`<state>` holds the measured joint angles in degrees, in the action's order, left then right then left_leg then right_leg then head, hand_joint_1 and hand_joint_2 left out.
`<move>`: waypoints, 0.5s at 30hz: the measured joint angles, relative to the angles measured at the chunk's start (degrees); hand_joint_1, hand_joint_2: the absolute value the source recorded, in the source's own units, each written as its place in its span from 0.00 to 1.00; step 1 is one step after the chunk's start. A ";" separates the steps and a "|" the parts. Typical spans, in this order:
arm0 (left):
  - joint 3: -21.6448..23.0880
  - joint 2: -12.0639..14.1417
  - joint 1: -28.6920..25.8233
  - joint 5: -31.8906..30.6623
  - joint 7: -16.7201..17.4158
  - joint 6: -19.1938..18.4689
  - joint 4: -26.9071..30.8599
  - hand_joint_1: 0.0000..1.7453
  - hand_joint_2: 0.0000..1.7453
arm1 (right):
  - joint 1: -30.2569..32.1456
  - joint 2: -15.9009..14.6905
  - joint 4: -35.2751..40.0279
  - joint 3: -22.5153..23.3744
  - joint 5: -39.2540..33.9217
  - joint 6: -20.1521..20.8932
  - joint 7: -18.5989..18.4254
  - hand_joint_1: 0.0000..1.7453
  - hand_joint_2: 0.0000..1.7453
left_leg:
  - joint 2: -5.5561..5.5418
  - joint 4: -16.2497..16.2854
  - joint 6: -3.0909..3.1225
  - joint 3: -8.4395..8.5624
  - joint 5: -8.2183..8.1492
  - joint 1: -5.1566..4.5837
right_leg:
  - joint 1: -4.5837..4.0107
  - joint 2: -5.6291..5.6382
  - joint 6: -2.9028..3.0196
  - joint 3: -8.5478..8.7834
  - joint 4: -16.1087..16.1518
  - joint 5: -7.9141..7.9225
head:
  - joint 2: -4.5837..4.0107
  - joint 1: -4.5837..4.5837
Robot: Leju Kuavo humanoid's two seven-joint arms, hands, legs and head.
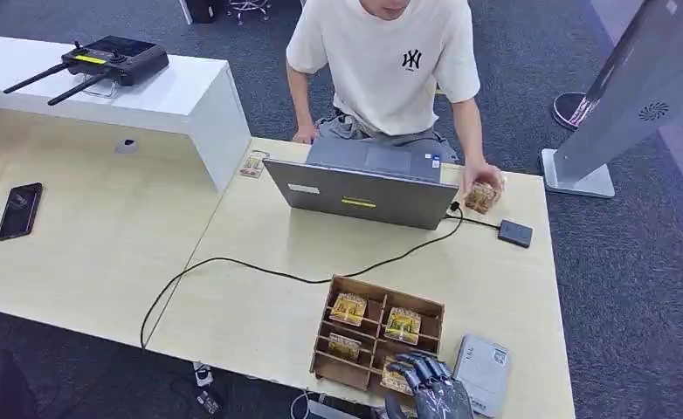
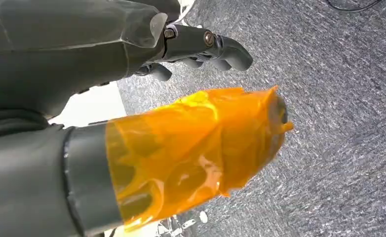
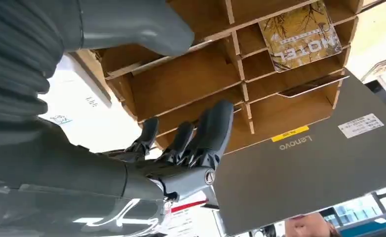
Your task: Pass the card to the sensor for recognition and then transmit it.
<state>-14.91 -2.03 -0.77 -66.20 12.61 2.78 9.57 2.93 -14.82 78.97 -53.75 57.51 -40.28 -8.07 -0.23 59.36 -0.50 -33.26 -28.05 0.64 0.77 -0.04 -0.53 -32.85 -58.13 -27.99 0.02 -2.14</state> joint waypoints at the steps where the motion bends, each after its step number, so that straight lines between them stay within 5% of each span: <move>1: 0.00 0.00 0.00 0.00 0.00 0.00 0.00 0.00 0.00 | -0.03 0.00 -0.20 -0.04 -0.02 0.00 -0.26 0.44 1.00 | 0.00 0.00 0.00 0.00 0.00 0.00 | 0.00 0.00 0.00 0.00 0.00 0.00 | 0.00 0.00; 15: 0.00 0.02 -0.01 -0.17 -0.02 -0.02 0.00 0.00 0.00 | 0.04 0.00 -1.62 -0.11 1.64 0.00 -1.88 0.44 1.00 | 0.00 0.00 0.00 0.00 0.00 0.00 | 0.00 0.00 0.00 0.00 0.00 0.00 | 0.00 0.00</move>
<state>-14.91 -2.01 -0.78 -66.38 12.59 2.75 9.57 2.98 -14.82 77.35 -53.86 59.14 -40.28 -9.95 -0.23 59.36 -0.50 -33.26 -28.05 0.64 0.77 -0.04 -0.53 -32.85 -58.13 -27.99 0.02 -2.14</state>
